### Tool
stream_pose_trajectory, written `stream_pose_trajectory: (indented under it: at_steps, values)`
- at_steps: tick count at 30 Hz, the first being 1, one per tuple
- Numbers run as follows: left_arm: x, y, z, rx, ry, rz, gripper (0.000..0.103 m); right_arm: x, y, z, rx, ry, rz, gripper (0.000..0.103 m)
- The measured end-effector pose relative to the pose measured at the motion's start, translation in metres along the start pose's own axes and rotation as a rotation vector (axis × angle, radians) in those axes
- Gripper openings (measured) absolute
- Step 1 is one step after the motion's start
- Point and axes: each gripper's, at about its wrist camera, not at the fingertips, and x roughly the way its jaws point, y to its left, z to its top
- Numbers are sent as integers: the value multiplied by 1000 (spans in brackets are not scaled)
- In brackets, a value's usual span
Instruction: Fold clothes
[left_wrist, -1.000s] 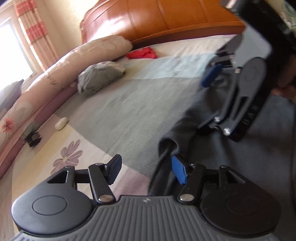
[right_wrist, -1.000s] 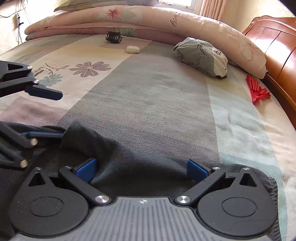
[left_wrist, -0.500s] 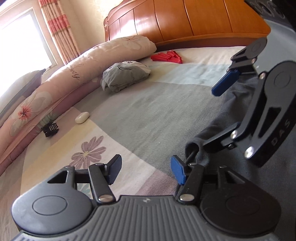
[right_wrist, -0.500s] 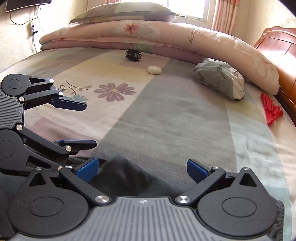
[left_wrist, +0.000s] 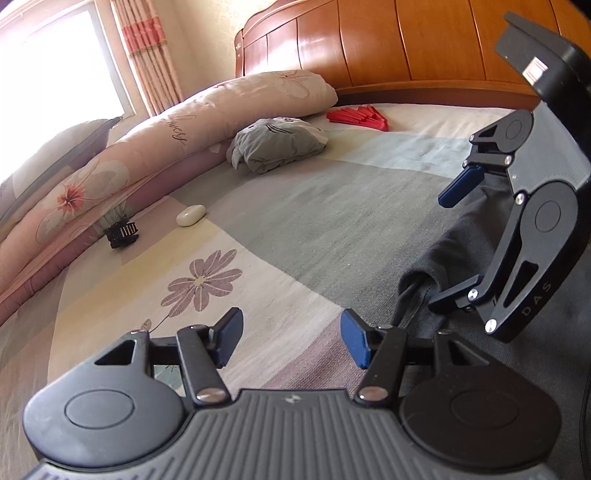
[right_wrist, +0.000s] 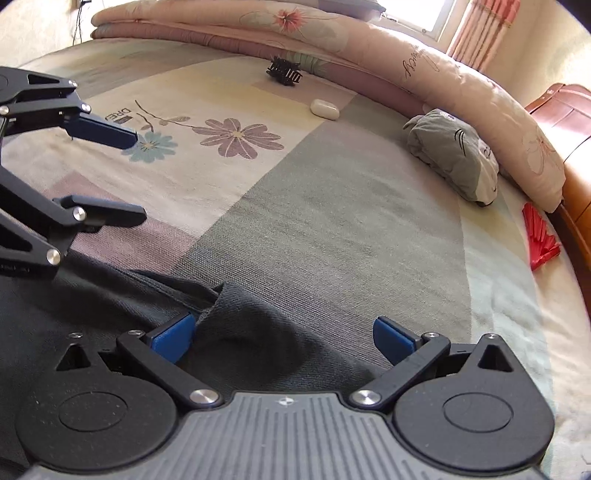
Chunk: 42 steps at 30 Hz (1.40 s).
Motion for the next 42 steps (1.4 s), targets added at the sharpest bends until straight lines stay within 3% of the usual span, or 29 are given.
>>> stream_pose_trajectory:
  at_steps: [13, 19, 21, 25, 29, 32, 36, 39, 42]
  values:
    - [-11, 12, -7, -49, -1, 13, 58, 20, 6, 8, -98, -90, -161, 103]
    - [-23, 22, -8, -81, -5, 34, 59, -18, -6, 18, -10, -128, -67, 103]
    - [-25, 25, -8, -95, -6, 30, 59, -27, -3, 13, -18, -86, -8, 103]
    - [-26, 28, -9, -136, 2, 15, 59, -12, 17, -3, -69, 0, 1, 103]
    - [-31, 27, -10, -161, 18, 3, 59, 8, 6, 6, 79, -29, 34, 103]
    - [-42, 27, -10, -158, 31, 5, 60, -4, -11, 9, 155, -51, 14, 103]
    - [-54, 27, -11, -203, 62, -69, 60, -46, -35, -18, 191, -88, 80, 103]
    - [-61, 15, -10, -231, 71, -195, 61, -71, -50, -56, 225, -81, 145, 103]
    - [-61, -4, -11, -252, 99, -306, 63, -74, -63, -94, 265, -35, 132, 103]
